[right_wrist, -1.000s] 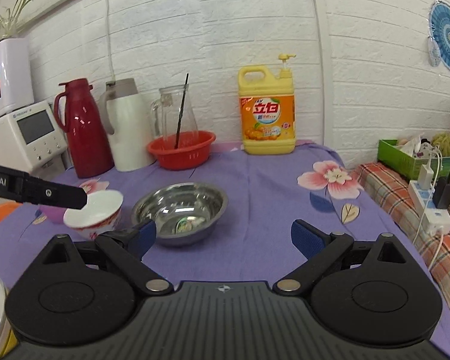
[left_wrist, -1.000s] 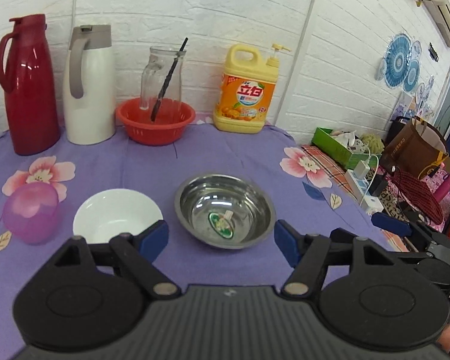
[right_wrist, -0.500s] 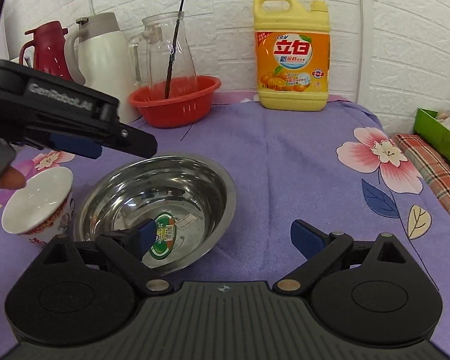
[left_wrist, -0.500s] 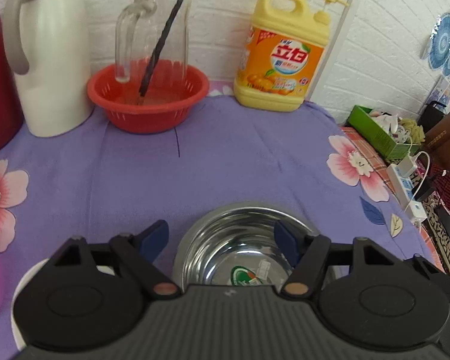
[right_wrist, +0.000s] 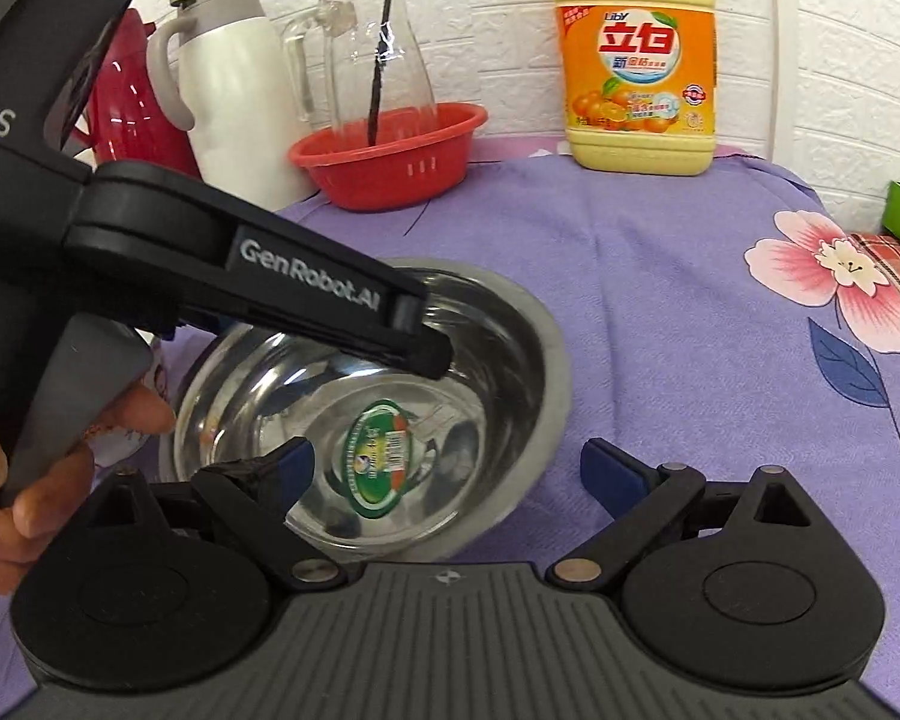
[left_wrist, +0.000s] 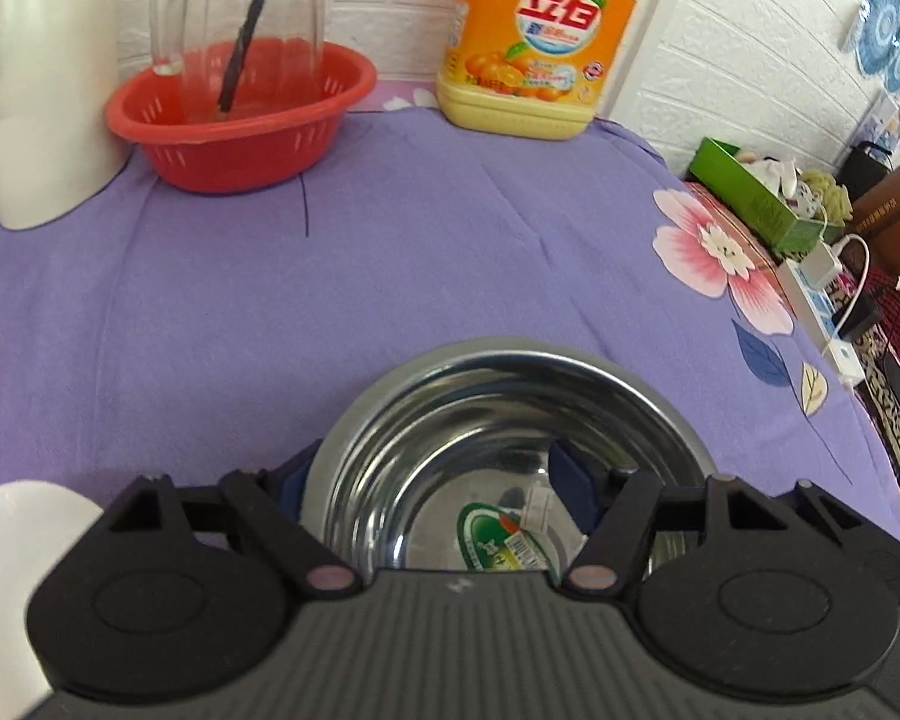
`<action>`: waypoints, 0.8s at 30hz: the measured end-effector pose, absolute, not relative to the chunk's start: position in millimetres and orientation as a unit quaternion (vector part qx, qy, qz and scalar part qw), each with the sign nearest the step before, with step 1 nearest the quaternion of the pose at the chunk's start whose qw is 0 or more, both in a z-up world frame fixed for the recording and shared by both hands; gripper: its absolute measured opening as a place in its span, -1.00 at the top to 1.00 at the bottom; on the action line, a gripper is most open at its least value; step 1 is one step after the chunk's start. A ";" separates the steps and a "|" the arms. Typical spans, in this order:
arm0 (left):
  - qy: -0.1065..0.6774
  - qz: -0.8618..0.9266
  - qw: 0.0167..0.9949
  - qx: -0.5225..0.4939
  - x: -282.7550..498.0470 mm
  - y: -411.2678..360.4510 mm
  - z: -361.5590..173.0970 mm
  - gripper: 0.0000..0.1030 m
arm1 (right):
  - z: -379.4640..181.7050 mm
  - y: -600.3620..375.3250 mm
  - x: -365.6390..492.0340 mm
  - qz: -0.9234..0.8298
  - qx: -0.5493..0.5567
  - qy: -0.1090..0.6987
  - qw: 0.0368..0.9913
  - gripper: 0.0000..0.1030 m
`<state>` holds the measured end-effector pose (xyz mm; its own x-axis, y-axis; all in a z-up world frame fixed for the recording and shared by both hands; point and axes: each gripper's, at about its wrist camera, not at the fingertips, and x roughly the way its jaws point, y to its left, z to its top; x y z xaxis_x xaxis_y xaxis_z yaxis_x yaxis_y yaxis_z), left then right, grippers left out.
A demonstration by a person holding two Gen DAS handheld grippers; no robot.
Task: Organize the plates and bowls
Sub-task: 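Move the left tool to the steel bowl and close on its rim, then carry the steel bowl with the left tool beside the plate stack and release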
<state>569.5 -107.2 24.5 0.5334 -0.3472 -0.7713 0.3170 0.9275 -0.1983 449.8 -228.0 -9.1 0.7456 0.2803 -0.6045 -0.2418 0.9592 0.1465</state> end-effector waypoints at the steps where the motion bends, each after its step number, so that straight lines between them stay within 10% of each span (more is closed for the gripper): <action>1: 0.445 -0.190 0.875 -0.012 568.0 -109.7 24.3 -0.33 | -9.3 -226.9 448.0 0.138 0.026 0.326 0.935 -1.00; 5: 0.450 -0.189 0.872 -0.015 563.4 -113.3 22.6 -0.33 | -10.4 -228.1 445.8 0.123 0.011 0.315 0.941 -1.00; 10: 0.446 -0.184 0.876 0.003 559.5 -119.8 18.4 -0.33 | -9.0 -241.7 447.3 0.123 0.023 0.317 0.940 -0.52; 24: 0.445 -0.174 0.878 -0.015 535.5 -122.8 34.0 -0.27 | -0.9 -235.1 432.0 0.129 0.029 0.334 0.933 -0.83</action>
<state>535.5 -122.8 34.0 0.5423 -0.3194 -0.7771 0.2929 0.9388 -0.1814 432.0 -235.1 -0.9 0.7434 0.2607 -0.6160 -0.2221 0.9649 0.1404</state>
